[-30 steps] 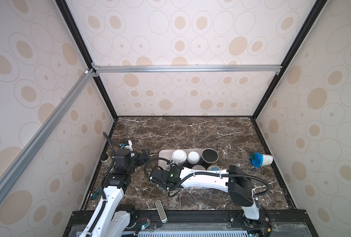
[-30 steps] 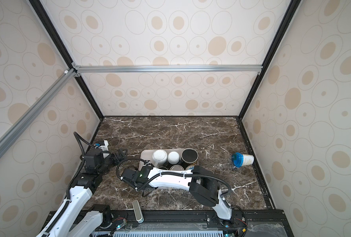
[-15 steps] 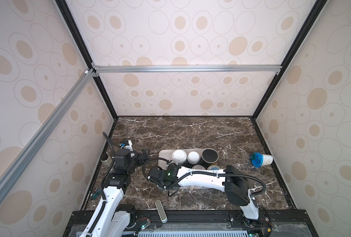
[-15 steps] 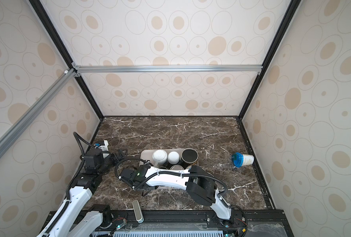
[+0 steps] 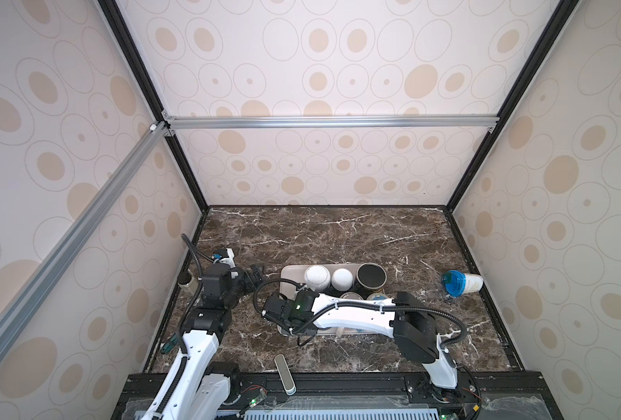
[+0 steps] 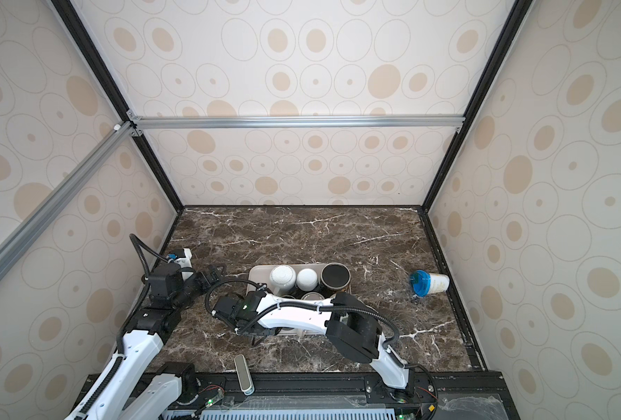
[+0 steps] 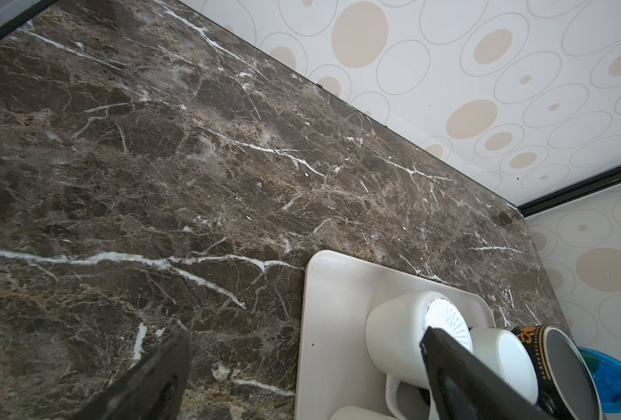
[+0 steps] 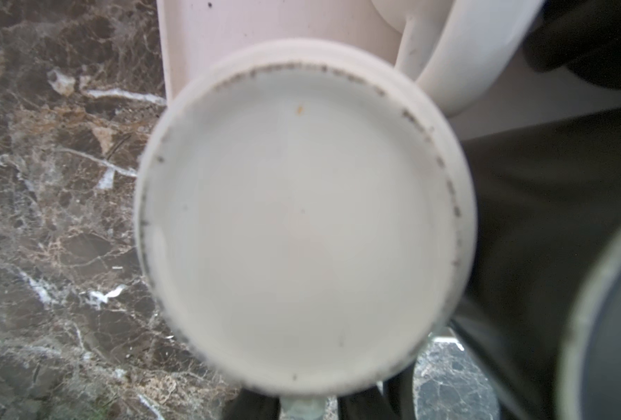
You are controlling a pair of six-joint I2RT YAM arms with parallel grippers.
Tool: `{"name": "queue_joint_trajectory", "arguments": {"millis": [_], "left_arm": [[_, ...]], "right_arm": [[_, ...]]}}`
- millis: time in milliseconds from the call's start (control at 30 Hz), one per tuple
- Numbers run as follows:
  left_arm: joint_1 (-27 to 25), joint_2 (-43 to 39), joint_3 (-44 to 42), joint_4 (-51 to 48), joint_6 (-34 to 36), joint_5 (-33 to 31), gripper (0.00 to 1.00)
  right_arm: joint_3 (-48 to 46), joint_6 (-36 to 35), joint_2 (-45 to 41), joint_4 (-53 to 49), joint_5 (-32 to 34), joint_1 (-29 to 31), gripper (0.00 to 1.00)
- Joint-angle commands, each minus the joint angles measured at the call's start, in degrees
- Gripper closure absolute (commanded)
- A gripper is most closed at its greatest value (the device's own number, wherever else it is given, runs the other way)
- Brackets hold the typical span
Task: Turn the mug right side up
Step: 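Lower the right gripper onto the white mug's base and close on it, then lift the white mug off the tray with the right gripper while the left arm rises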
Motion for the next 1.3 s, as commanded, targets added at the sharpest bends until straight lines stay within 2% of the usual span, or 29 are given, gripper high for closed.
{"name": "queue_joint_trajectory", "arguments": {"millis": [0,200,367,467,633,767,867,933,1033,1100,1200,1267], "left_arm": [[0.38,-0.52,0.11,1.13,-0.45,-0.09,0.0],[0.38,-1.07,0.49,0.37,-0.22,-1.43,0.0],[0.31,-1.04,1.28,-0.09,-0.25,-4.55,0.0],[0.34,-0.62,3.57,-0.42,-0.82,-5.75,0.0],[0.35,1.42,11.69,-3.04,-1.16,-7.81,0.0],[0.39,2.37,18.87,-4.76,0.8,-11.48,0.0],[0.3,4.33,24.38,-5.98,3.26,-12.09,0.0],[0.36,6.31,27.25,-5.56,5.58,-8.81,0.0],[0.38,10.08,30.49,-4.32,8.06,-0.06,0.0],[0.33,11.7,30.77,-2.07,8.13,4.35,0.01],[0.37,13.86,29.37,4.45,4.99,10.28,0.01],[0.32,15.54,26.7,11.84,0.15,15.01,0.02]], "right_arm": [[0.34,0.81,1.28,-1.29,0.39,-0.59,0.78],[-0.7,-0.81,-0.81,0.57,2.17,-1.01,1.0],[-1.07,-6.33,-5.21,3.71,4.48,-1.89,1.0],[-2.39,-12.24,-9.49,8.6,5.76,-2.46,1.0],[-6.05,-19.83,-16.88,17.53,1.84,-6.28,1.0],[-8.09,-24.2,-21.98,22.56,-2.99,-12.69,1.0],[-9.15,-26.91,-24.55,28.18,-9.16,-17.86,1.0],[-9.11,-29.1,-25.5,31.62,-14.02,-21.18,1.0],[-10.01,-31.39,-26.93,37.55,-20.9,-26.25,1.0],[-10.06,-32.05,-27.72,38.77,-21.8,-28.91,1.0],[-14.18,-32.77,-29.99,47.48,-25.91,-32.87,1.0],[-18.94,-31.61,-31.87,55.97,-30.11,-35.6,1.0]]}}
